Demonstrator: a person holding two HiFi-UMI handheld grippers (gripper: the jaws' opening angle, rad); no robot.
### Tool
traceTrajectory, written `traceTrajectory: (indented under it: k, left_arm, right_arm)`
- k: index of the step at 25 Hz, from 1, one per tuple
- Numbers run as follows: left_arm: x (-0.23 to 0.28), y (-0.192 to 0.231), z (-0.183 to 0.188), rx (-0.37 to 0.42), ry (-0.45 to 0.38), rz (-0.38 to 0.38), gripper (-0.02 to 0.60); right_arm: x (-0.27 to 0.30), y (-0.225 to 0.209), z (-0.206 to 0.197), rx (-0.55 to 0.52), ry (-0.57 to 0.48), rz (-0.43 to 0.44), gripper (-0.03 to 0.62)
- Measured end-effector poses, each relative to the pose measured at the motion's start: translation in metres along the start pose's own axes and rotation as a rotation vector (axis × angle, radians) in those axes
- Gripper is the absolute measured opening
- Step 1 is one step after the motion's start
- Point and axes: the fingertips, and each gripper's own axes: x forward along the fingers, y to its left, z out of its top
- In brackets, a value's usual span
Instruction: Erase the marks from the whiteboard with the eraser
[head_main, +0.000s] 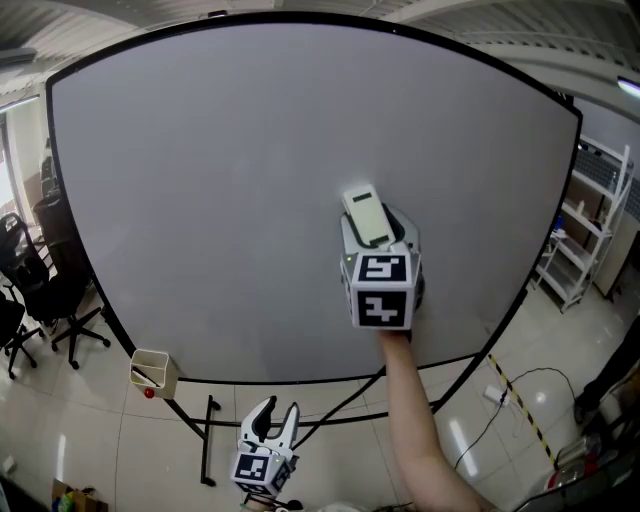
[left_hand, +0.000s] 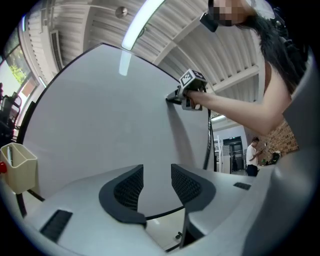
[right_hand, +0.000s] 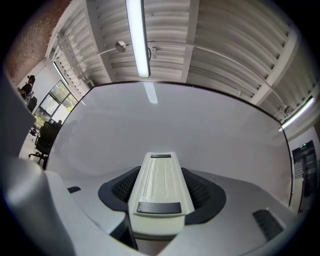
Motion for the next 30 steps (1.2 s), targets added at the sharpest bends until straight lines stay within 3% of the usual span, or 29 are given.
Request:
traceTrajectory:
  k: [3,7,9,13,15,19,21,25,27,30]
  left_arm:
    - [0.0,0.0,0.002,-0.006,-0.005,0.003,0.153]
    - [0.001,0.0,-0.001,0.008,-0.002,0.005,0.153]
    - [0.002,-0.001,-0.002,0.015,-0.002,-0.001,0.153]
    - [0.0,0.002,0.009,-0.014,-0.013,0.032,0.153]
    - [-0.003,0.01,0.003,-0.003,-0.002,0.043,0.153]
    - [-0.003,0.013,0.001,-0.01,0.001,0.056,0.153]
    - [0.0,0.008,0.003,-0.013,-0.003,0.05,0.153]
    - [-0.001,0.009,-0.001,0.0,0.006,0.045,0.153]
    - [-0.002,0.008,0.002,-0.027,-0.003,0.052,0.153]
    - [-0.004,0.011,-0.003,-0.011,0.001,0.053,0.153]
  right_arm:
    - [-0.004,0.02,-0.036,-0.052,0.042,0.018,0.277]
    - [0.013,-0.007,0.044,0.009,-0.066,-0.001,0.275]
    - [0.013,-0.012,0.056,0.013,-0.075,-0.023,0.276]
    - [-0.002,0.023,-0.025,-0.017,0.022,0.009,0.278]
    - [-0.003,0.028,-0.039,-0.037,0.042,0.013,0.276]
    - [0.013,-0.004,0.038,0.004,-0.033,-0.015,0.275]
    - [0.014,-0.012,0.051,0.019,-0.034,-0.023,0.275]
    - [-0.002,0.025,-0.032,-0.043,0.077,0.015,0.278]
    - [-0.003,0.033,-0.051,-0.087,0.096,0.022,0.276]
    - [0.01,-0.002,0.006,-0.042,0.012,-0.007,0.276]
